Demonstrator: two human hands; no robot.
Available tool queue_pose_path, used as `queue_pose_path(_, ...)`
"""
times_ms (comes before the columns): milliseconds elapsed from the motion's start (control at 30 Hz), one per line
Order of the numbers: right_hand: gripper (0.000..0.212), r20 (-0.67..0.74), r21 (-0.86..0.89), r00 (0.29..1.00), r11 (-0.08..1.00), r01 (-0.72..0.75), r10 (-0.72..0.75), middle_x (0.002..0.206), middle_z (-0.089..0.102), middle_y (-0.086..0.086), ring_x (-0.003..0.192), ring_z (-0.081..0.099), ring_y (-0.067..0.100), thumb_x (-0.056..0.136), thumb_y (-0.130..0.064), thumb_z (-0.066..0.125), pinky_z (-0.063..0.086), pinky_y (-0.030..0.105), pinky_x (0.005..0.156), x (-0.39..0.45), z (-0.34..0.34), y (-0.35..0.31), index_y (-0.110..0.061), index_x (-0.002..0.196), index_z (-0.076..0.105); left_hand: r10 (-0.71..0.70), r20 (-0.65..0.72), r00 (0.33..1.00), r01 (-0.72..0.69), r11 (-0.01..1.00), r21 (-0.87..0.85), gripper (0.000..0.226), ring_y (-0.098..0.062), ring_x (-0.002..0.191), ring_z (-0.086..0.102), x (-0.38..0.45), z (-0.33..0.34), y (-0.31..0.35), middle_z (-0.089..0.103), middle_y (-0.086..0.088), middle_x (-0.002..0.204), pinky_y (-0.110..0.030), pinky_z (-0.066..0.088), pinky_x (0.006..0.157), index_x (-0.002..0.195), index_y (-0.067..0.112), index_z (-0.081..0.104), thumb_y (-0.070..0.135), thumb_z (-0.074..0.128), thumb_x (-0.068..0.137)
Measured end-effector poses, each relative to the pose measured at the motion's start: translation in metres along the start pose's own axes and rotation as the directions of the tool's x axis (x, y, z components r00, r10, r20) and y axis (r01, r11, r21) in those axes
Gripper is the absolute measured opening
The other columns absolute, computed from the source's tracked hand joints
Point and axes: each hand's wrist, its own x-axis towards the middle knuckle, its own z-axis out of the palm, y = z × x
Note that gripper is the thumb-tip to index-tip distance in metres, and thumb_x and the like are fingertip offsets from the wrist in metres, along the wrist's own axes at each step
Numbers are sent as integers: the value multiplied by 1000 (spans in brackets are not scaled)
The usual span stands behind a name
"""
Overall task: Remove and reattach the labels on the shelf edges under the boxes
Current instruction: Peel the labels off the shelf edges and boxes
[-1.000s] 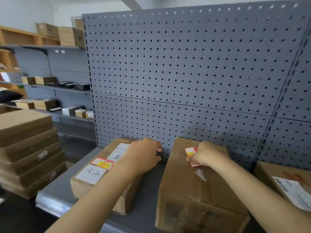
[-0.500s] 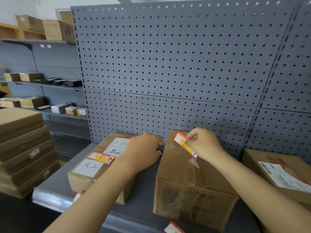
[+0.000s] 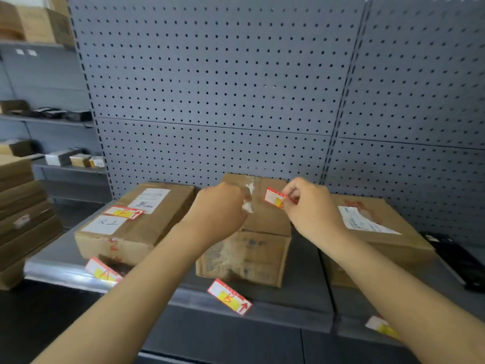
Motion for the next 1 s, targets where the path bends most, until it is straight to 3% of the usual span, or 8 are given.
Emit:
queue_pose_path(133,11,4,-30,996,996,-86,86,86,69,-4,75,61,17,86,-18,61,45,29,56,-34,-49,56,-28,83,58,82,-7,997,-82,997,6,30,-24,106,61,4,14,75,64,-2,119,-35,50,85,119,24,59,26,55,90)
queue_pose_path(233,16,5,-42,987,986,-162,162,92,69,1,79,62,22,85,-15,62,52,34,63,-65,-93,102,-29,85,54,180,37,983,-179,984,-26,32,-24,109,60,9,33,143,64,-1,120,-35,49,89,121,26,58,27,56,89)
queue_pose_path(400,15,-2,-82,960,957,-279,280,93,68,3,79,63,23,85,-13,61,55,40,67,-117,-160,177,-22,96,57,322,48,946,-319,946,-55,28,-27,100,64,14,64,259,66,-3,115,-36,52,83,114,24,63,27,53,88)
queue_pose_path(633,15,-36,-210,892,869,-448,451,94,67,11,83,60,30,86,-7,53,53,42,70,-170,-225,260,-18,96,51,544,131,829,-537,839,-81,36,-23,111,60,27,101,378,63,0,123,-37,51,88,122,28,57,33,59,87)
queue_pose_path(800,26,-105,-248,815,778,-577,570,103,66,15,93,62,33,88,-7,53,53,38,73,-192,-259,303,-15,113,56,655,166,737,-647,755,-108,31,-20,105,61,46,120,444,63,1,119,-34,49,84,119,29,58,35,59,88)
queue_pose_path(1000,20,-141,-320,747,684,-656,650,101,67,15,86,63,34,87,-8,53,54,37,69,-212,-290,348,-9,102,66,726,185,662,-712,687,-146,38,-19,109,61,53,140,509,62,1,126,-36,51,89,125,30,56,37,60,88)
